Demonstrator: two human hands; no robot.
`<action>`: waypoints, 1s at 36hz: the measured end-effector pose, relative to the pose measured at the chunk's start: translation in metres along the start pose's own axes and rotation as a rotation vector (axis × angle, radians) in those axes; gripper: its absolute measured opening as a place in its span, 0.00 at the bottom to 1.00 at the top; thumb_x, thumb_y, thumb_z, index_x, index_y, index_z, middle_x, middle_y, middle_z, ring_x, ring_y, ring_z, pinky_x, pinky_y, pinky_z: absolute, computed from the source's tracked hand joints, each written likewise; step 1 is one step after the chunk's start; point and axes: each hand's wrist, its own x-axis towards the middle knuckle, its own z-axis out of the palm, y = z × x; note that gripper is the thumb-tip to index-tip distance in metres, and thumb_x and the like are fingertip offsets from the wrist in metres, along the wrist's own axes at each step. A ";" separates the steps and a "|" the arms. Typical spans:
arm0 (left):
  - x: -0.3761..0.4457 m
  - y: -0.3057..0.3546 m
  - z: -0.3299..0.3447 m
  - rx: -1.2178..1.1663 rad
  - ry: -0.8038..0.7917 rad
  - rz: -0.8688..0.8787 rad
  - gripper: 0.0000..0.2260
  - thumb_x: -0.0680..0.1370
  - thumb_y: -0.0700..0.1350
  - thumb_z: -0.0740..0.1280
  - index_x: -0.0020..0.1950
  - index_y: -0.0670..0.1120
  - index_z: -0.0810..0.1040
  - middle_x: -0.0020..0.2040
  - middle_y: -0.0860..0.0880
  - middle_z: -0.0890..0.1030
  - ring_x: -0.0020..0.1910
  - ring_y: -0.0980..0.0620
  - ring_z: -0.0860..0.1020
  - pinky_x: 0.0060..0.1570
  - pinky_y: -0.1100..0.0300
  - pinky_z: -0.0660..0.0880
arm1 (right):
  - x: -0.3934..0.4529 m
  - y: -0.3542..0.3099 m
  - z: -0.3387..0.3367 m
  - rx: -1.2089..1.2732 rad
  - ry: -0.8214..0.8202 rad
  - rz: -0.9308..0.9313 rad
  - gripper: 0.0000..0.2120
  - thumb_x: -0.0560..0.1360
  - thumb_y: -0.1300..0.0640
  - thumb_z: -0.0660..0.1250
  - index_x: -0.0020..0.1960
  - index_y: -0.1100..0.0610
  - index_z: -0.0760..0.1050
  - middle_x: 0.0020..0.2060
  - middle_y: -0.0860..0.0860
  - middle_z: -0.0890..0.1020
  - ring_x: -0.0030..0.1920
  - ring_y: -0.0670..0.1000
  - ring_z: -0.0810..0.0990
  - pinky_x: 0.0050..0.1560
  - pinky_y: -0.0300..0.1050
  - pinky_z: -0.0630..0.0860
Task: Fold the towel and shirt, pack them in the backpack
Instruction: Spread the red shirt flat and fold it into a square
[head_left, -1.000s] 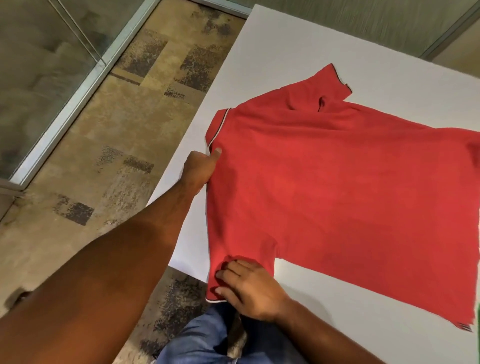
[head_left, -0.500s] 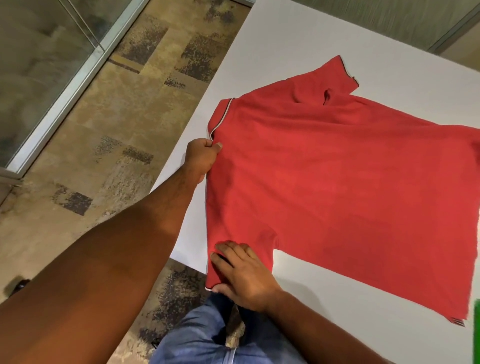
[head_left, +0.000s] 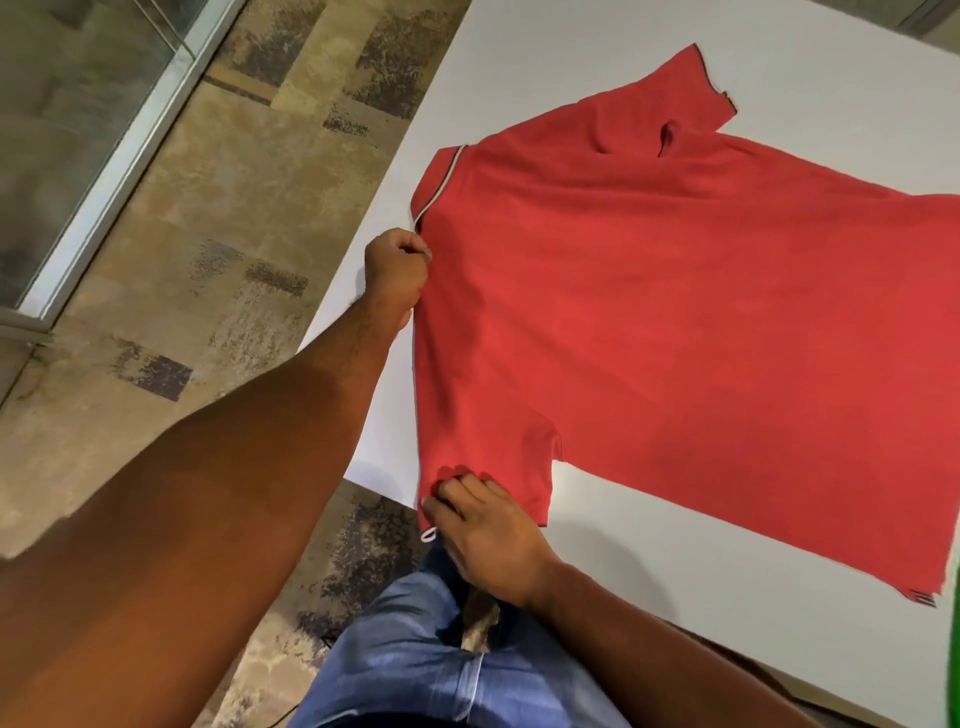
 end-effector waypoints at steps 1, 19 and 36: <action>0.000 -0.001 -0.001 -0.009 -0.019 0.004 0.15 0.76 0.31 0.65 0.39 0.50 0.81 0.44 0.50 0.83 0.48 0.50 0.82 0.54 0.59 0.81 | 0.000 -0.002 0.000 0.027 0.017 0.002 0.19 0.79 0.52 0.61 0.67 0.56 0.77 0.56 0.53 0.79 0.55 0.56 0.78 0.59 0.52 0.77; -0.018 -0.037 -0.029 -0.076 -0.319 0.067 0.11 0.74 0.36 0.71 0.48 0.50 0.87 0.53 0.45 0.86 0.55 0.45 0.84 0.62 0.48 0.80 | 0.006 0.011 -0.016 0.015 -0.268 0.042 0.44 0.75 0.27 0.61 0.78 0.58 0.64 0.61 0.55 0.72 0.61 0.57 0.71 0.62 0.57 0.73; -0.023 -0.032 -0.033 0.176 -0.232 0.291 0.24 0.78 0.32 0.66 0.73 0.47 0.76 0.70 0.50 0.76 0.70 0.52 0.74 0.71 0.57 0.72 | 0.003 -0.004 -0.002 0.075 -0.233 0.009 0.36 0.76 0.60 0.67 0.81 0.60 0.59 0.63 0.57 0.74 0.60 0.60 0.76 0.63 0.55 0.75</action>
